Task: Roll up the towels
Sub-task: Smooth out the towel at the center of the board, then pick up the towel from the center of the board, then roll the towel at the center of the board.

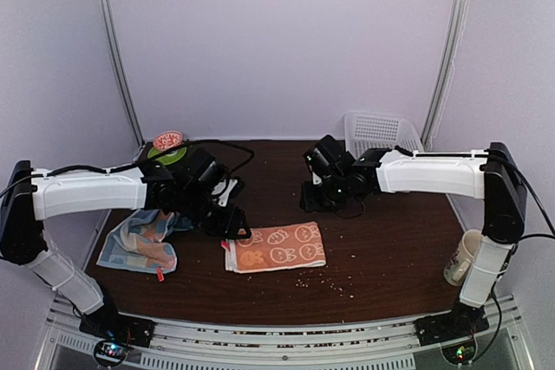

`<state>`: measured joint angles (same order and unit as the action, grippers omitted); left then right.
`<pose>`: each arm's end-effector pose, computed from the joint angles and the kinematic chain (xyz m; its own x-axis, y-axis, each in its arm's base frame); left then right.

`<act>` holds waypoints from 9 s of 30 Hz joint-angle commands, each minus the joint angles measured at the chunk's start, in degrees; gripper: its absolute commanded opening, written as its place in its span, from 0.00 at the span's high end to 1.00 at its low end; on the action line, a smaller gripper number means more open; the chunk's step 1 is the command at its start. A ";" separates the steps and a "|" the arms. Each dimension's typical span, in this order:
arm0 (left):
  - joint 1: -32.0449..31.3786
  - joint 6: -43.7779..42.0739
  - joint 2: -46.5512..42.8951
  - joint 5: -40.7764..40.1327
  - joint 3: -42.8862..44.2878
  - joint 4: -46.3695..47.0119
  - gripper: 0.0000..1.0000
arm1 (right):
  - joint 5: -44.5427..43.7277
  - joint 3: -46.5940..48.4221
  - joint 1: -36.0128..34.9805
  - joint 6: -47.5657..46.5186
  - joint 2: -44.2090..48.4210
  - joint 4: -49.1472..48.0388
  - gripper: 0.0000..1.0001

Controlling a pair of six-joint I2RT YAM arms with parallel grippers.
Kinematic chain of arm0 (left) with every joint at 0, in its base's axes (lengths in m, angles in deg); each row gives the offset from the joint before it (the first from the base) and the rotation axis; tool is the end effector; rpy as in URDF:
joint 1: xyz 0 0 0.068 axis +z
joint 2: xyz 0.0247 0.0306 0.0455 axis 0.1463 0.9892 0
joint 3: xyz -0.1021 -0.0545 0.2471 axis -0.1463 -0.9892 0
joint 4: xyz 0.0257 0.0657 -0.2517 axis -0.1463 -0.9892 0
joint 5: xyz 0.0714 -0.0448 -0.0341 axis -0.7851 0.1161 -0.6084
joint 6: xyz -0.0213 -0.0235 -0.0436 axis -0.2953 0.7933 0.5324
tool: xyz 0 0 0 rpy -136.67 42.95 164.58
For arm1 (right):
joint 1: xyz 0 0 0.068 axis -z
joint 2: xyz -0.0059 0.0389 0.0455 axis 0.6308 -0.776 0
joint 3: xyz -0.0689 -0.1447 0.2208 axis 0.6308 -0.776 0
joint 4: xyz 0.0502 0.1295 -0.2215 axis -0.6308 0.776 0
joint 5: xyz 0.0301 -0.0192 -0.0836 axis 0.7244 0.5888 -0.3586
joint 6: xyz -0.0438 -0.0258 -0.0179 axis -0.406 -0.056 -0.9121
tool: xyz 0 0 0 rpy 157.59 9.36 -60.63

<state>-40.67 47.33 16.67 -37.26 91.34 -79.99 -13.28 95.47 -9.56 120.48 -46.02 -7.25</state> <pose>0.1958 -0.2360 0.2333 -0.9420 0.1286 -0.3101 0.2670 0.8470 -0.4597 0.2573 0.2917 0.2296 -0.8717 -0.0996 -0.4799 -0.2855 0.8991 0.3319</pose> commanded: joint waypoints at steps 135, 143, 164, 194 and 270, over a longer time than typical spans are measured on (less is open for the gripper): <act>-2.39 -3.87 19.26 7.54 11.19 11.75 0.54 | -8.24 -28.49 6.04 -3.19 25.09 14.88 1.00; -3.48 -1.80 23.57 9.52 15.59 13.81 0.55 | -7.72 -28.71 2.22 -3.26 22.60 9.24 1.00; -3.92 -0.98 29.23 13.24 16.84 15.75 0.57 | 0.41 -30.33 -2.31 -5.83 19.33 -1.31 1.00; -6.13 14.35 35.55 23.04 26.65 34.96 0.63 | 7.60 -39.17 -1.57 -3.64 17.09 -11.95 1.00; -5.41 25.32 51.16 25.78 31.83 40.35 1.00 | 21.89 -51.22 12.08 10.22 31.08 -25.36 0.44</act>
<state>-46.55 73.96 68.44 -10.39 123.54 -38.77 4.52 45.88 1.41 126.26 -12.69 -25.92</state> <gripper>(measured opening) 0.005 0.559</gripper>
